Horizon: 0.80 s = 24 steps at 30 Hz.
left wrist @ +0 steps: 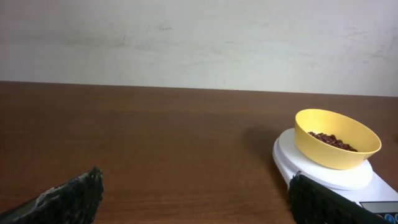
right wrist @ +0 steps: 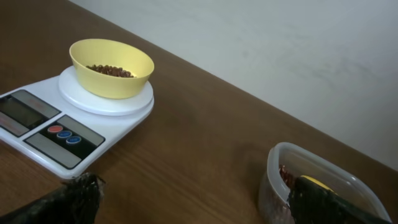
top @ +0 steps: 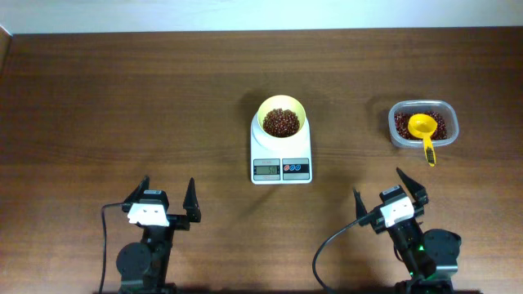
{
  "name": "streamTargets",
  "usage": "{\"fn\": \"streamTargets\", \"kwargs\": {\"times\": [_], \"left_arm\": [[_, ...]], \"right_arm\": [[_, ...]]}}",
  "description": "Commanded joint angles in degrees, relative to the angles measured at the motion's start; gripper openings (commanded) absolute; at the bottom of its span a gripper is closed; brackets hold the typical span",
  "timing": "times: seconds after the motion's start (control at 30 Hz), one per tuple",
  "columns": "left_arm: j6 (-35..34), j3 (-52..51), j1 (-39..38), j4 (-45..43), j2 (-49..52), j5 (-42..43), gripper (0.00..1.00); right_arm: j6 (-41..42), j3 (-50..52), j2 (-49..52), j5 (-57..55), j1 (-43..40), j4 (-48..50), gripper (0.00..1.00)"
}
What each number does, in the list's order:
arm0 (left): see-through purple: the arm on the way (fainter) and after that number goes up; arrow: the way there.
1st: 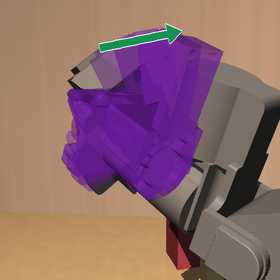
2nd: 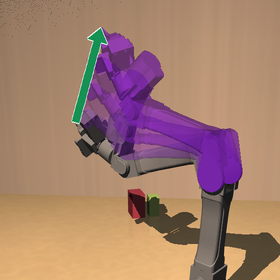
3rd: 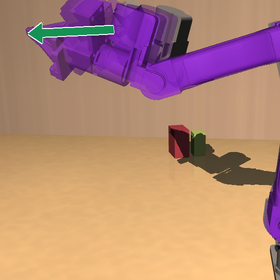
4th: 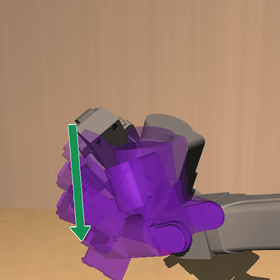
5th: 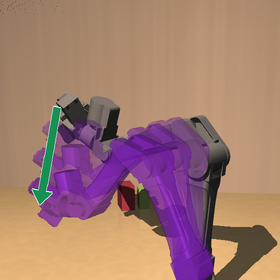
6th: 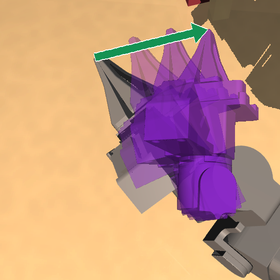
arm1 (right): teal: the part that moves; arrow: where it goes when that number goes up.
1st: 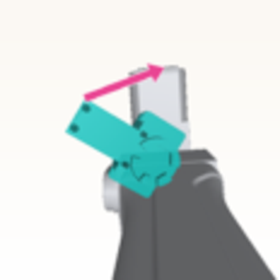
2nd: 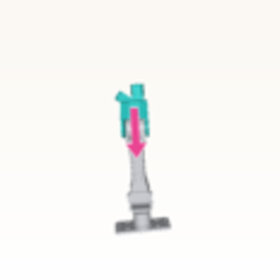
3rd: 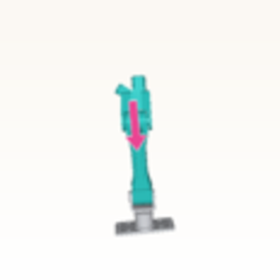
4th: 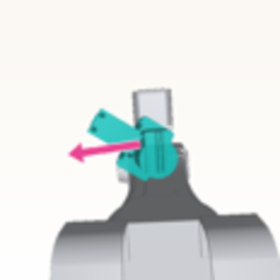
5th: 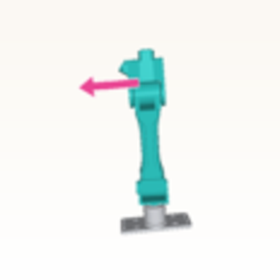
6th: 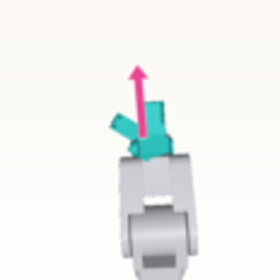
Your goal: Scoop item into bowl and weigh 50g on scale
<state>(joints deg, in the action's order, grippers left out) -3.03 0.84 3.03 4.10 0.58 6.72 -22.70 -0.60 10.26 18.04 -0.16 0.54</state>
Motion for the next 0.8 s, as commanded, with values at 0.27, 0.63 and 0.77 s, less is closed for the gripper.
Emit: {"fn": "streamTargets", "kwargs": {"times": [0.27, 0.63, 0.77], "left_arm": [[-0.2, -0.3, 0.2, 0.1, -0.3, 0.6, 0.99], [-0.2, -0.3, 0.2, 0.1, -0.3, 0.6, 0.99], [-0.2, -0.3, 0.2, 0.1, -0.3, 0.6, 0.99]], "right_arm": [[0.7, 0.3, -10.1, -2.3, 0.1, -3.8, 0.99], [0.7, 0.3, -10.1, -1.9, 0.1, -3.8, 0.99], [0.7, 0.3, -10.1, -1.9, 0.1, -3.8, 0.99]]}}
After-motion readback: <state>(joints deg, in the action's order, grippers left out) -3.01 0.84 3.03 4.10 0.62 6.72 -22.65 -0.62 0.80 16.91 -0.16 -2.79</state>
